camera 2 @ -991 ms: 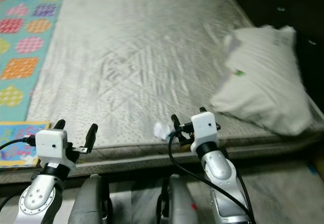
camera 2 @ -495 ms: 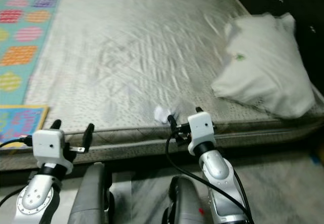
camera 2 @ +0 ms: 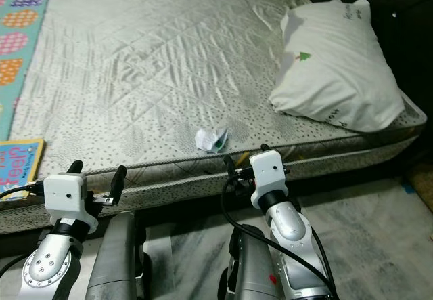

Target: Clean up the room

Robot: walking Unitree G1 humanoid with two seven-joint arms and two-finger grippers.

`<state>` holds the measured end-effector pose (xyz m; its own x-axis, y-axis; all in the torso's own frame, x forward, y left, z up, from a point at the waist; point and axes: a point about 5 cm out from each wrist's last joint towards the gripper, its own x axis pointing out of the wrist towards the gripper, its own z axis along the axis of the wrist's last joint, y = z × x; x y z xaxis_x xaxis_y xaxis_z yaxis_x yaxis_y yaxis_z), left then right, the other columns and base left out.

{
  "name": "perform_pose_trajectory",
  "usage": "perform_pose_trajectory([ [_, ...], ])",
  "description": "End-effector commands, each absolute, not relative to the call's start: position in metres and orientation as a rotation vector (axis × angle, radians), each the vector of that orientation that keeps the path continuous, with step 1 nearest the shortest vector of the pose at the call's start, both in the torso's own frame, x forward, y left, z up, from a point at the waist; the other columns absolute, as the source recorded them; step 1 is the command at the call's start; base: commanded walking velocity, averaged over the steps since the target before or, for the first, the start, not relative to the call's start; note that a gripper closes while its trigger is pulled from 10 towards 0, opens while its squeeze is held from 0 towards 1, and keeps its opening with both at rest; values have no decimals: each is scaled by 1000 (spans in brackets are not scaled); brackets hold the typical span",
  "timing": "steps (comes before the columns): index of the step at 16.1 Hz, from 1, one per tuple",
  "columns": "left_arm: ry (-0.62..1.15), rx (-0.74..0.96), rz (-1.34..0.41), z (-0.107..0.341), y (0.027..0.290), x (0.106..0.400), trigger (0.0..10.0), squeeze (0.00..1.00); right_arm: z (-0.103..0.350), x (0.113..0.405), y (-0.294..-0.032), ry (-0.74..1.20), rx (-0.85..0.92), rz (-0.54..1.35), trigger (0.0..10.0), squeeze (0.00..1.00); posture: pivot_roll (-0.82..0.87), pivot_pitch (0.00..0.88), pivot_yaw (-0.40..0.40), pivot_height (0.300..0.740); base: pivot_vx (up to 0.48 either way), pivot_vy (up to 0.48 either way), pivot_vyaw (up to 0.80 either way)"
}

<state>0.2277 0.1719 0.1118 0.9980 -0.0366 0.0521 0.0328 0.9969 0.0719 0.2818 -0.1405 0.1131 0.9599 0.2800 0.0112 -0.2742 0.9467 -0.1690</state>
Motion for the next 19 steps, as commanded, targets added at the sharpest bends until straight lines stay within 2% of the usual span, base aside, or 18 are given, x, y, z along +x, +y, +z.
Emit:
perform_pose_trajectory([
  [1, -47, 66, -28, 112, 172, 226, 10000, 0, 113, 282, -139, -39, -175, 295, 10000, 0, 21, 228, -62, 555, 0, 0, 0],
  [15, -48, 64, -30, 112, 172, 226, 10000, 0, 114, 282, -138, -41, -177, 297, 10000, 0, 20, 231, -62, 555, 0, 0, 0],
  [19, -41, 14, -67, 110, 167, 225, 10000, 0, 113, 283, -140, -45, -205, 329, 10000, 0, 16, 234, -72, 555, 280, 0, 0],
])
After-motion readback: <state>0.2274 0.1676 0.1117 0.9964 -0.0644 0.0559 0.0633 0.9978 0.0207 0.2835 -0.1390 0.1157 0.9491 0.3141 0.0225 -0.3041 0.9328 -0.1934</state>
